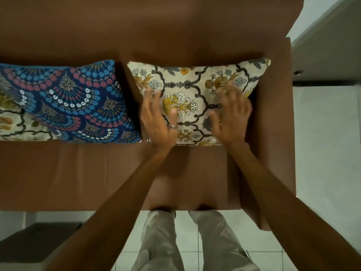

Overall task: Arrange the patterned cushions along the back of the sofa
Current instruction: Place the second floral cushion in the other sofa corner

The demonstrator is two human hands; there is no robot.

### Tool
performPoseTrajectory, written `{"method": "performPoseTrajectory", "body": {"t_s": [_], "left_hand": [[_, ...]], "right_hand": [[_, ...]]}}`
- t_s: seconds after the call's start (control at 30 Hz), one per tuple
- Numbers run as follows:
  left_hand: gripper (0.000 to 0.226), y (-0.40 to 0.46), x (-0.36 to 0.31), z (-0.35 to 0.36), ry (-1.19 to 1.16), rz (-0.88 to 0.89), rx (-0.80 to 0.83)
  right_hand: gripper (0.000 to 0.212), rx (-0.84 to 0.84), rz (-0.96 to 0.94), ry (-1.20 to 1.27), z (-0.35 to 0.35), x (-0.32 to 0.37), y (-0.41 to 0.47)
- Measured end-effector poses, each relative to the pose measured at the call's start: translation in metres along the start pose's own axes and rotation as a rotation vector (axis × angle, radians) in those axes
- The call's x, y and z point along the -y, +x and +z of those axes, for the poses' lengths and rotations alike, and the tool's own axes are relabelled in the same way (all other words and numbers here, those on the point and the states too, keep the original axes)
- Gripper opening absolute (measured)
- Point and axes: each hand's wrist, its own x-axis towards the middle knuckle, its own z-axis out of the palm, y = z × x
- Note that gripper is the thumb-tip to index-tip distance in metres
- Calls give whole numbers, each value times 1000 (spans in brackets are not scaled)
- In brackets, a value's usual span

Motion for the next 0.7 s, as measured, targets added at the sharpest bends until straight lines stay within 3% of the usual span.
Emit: {"method": "performPoseTrajectory", "body": {"t_s": [0.03, 0.1, 0.2, 0.27, 0.33, 0.4, 0.43, 0.53, 0.6, 0.7], "left_hand": [[62, -8, -1, 12, 116, 96, 72], [67, -1, 9, 33, 320, 155, 156], [76, 44, 29, 50, 445, 26, 70], [81, 67, 42, 41, 278, -101, -51], [91, 62, 53, 19, -87, -241, -42], [109, 35, 66, -4, -403, -476, 185], [122, 23, 76, -13, -455, -573, 345], [156, 5, 112, -21, -324, -637, 793], [166, 13, 115, -14, -214, -684, 879], [172, 21, 107, -11, -247, -750, 802]], "right_hand": [[61, 97, -119, -99, 11, 2, -6], [61, 153, -167, -180, 27, -7, 1], [69, 20, 107, -142, 36, -31, 40], [77, -156, 241, 70, 33, -52, 62], [84, -194, 324, 492, 23, -71, 58], [106, 31, 470, 888, 10, -91, 37], [123, 216, 582, 962, 4, -100, 24], [156, 743, 756, 823, 3, -111, -3], [154, 833, 708, 825, 16, -111, -3], [133, 729, 727, 840, 13, -88, 8]]}}
